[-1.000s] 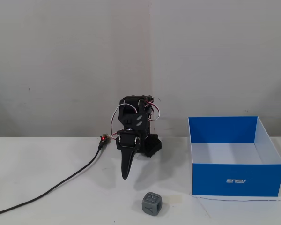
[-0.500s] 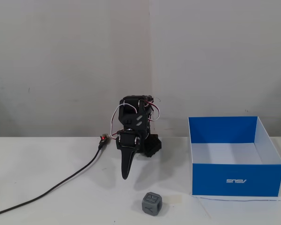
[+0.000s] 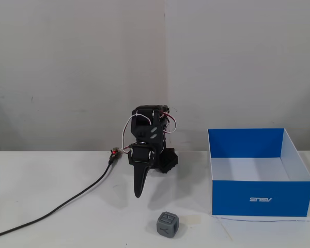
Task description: Pick the gray block and keep it in the box.
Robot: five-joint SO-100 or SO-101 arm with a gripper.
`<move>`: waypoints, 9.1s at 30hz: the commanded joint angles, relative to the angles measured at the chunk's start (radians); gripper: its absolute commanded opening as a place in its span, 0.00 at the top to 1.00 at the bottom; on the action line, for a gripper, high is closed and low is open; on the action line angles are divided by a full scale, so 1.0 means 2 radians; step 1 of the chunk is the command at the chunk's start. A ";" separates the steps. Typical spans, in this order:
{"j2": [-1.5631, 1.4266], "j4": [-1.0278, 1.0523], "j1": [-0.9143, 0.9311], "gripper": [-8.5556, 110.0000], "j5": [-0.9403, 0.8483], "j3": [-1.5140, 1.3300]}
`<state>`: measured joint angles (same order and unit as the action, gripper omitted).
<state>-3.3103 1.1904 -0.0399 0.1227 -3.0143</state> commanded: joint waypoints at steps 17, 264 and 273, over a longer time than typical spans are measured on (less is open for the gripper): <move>-0.059 -0.013 -0.076 0.92 -0.022 -0.005; 0.836 0.222 -0.544 0.88 -0.162 0.844; 0.787 0.220 -0.393 0.91 -0.177 0.817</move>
<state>-1.6214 1.6444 -0.9541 -0.1979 -1.3790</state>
